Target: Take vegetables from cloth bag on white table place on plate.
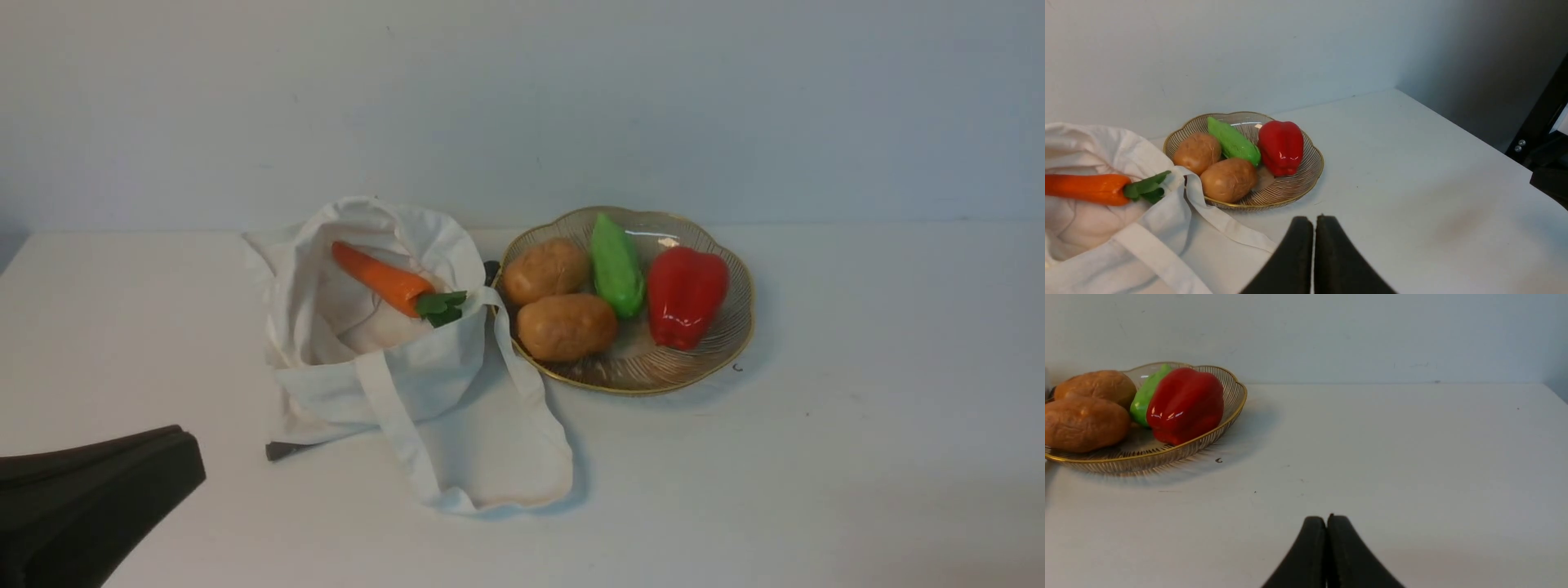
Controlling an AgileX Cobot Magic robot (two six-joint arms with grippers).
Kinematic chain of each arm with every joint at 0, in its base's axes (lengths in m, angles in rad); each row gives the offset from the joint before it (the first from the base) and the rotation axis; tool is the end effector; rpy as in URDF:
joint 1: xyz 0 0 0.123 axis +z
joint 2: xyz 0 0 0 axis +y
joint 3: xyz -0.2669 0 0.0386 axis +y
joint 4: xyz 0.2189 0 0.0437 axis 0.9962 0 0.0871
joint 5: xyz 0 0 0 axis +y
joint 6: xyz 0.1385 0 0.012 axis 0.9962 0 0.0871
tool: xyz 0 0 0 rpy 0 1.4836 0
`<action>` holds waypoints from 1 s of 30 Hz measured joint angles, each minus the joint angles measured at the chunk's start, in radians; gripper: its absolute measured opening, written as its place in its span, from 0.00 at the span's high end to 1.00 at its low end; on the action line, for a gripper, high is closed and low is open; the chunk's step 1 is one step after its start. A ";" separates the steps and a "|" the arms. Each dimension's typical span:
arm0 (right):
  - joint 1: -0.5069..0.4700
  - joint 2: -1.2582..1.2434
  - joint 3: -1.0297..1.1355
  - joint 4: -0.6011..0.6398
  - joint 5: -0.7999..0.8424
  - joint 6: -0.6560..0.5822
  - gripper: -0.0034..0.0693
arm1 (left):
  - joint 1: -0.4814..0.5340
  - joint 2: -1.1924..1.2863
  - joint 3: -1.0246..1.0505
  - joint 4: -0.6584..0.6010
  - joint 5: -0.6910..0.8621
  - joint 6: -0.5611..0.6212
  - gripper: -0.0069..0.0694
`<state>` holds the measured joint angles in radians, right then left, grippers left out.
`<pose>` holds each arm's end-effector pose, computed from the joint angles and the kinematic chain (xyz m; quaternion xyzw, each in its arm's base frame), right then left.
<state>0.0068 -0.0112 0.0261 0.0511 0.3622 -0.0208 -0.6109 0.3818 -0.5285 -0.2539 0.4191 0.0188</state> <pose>0.0854 0.0031 0.1593 0.0027 0.8017 0.0174 0.5975 0.0844 -0.0765 0.3096 0.1830 0.7431 -0.2934 0.5729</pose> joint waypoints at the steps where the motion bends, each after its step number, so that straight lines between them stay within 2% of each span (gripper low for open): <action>1: 0.000 0.000 0.000 0.000 0.000 0.000 0.97 | 0.000 0.000 0.000 0.001 0.000 0.000 0.92; 9: 0.000 0.000 0.000 0.000 0.000 -0.001 0.97 | 0.000 0.000 0.000 0.032 0.000 0.000 0.92; 17: 0.000 0.000 0.000 0.000 0.000 -0.023 0.97 | 0.029 -0.002 0.046 0.147 -0.005 0.000 0.92; 23: 0.000 0.000 0.000 0.000 0.000 -0.011 0.97 | 0.165 -0.004 0.144 0.156 -0.040 0.000 0.92; 30: 0.000 0.000 0.000 0.001 0.000 -0.008 0.97 | 0.376 -0.074 0.302 0.192 -0.186 0.000 0.92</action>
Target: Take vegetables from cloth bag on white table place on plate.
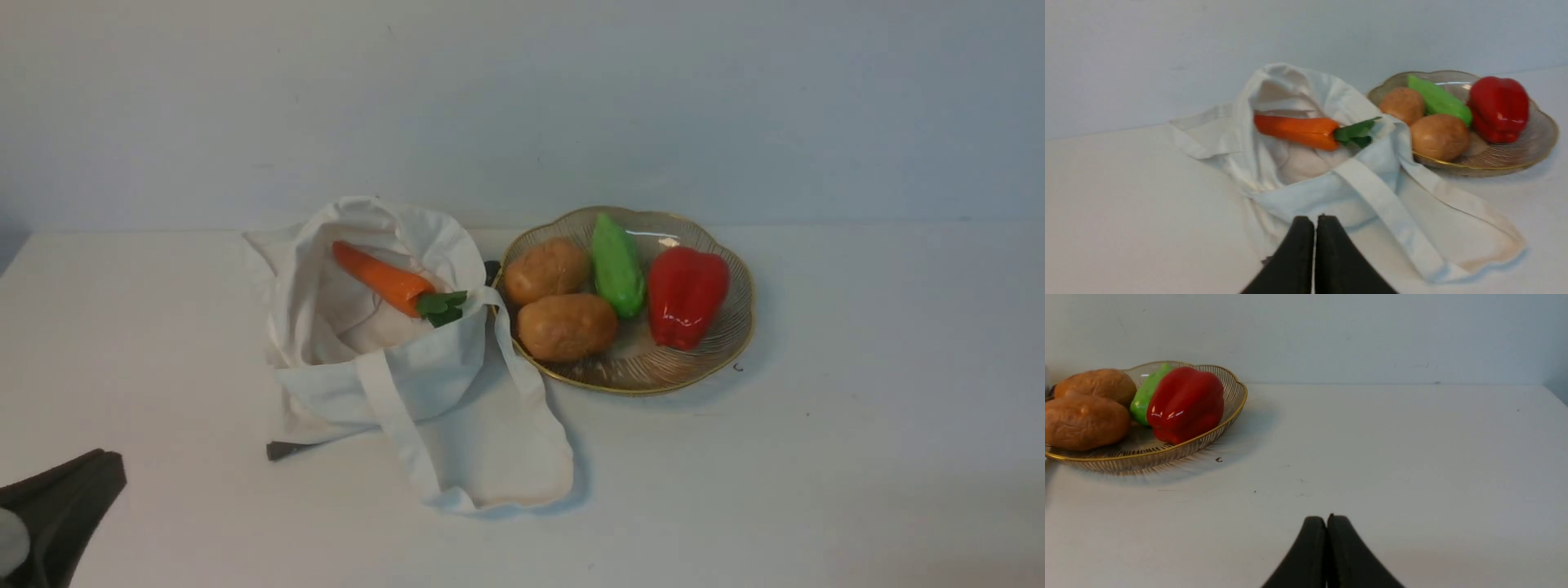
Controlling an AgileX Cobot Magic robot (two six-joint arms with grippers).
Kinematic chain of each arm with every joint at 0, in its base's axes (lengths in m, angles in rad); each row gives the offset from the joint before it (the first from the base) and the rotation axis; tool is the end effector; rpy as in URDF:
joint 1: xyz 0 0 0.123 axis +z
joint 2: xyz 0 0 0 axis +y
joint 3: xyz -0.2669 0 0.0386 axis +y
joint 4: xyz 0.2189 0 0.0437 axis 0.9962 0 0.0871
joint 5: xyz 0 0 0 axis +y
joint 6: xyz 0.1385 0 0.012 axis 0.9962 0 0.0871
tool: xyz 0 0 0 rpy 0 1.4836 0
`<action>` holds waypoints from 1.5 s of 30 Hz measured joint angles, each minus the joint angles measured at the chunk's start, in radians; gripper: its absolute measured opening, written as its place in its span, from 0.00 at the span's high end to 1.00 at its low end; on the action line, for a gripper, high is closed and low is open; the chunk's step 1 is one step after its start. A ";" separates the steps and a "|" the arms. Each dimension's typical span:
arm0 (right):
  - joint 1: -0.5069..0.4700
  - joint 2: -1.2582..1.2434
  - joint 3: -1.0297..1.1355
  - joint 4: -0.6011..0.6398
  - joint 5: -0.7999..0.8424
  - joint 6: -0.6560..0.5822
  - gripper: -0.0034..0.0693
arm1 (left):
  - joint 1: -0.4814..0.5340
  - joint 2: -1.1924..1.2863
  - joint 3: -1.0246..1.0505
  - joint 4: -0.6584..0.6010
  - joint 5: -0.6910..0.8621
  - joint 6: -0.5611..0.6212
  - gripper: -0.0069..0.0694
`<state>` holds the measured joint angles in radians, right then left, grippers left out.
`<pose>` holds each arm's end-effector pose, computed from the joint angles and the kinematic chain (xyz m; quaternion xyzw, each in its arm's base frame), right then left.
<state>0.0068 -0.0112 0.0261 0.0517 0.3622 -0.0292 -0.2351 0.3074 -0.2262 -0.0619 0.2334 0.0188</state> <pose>0.0854 0.0031 0.1593 -0.0005 0.8017 0.0151 0.5976 0.1108 -0.0286 0.2350 0.0801 0.7785 -0.0913 0.6158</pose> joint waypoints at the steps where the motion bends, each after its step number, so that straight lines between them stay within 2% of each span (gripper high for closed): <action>1: 0.000 0.000 0.000 0.000 0.000 0.000 0.97 | 0.020 -0.011 0.014 0.005 -0.010 0.000 0.92; 10: 0.000 0.000 0.000 0.000 0.000 0.000 0.97 | 0.164 -0.100 0.135 0.016 -0.034 0.018 0.92; 22: 0.000 0.000 0.000 0.000 0.000 0.000 0.97 | 0.173 -0.311 0.254 0.032 0.006 0.037 0.92; 34: 0.000 0.000 0.000 0.000 0.000 0.000 0.97 | 0.218 -0.318 0.255 0.032 0.135 0.037 0.92; 45: 0.000 0.000 0.000 0.000 0.000 0.000 0.97 | 0.221 -0.318 0.255 0.032 0.137 0.037 0.92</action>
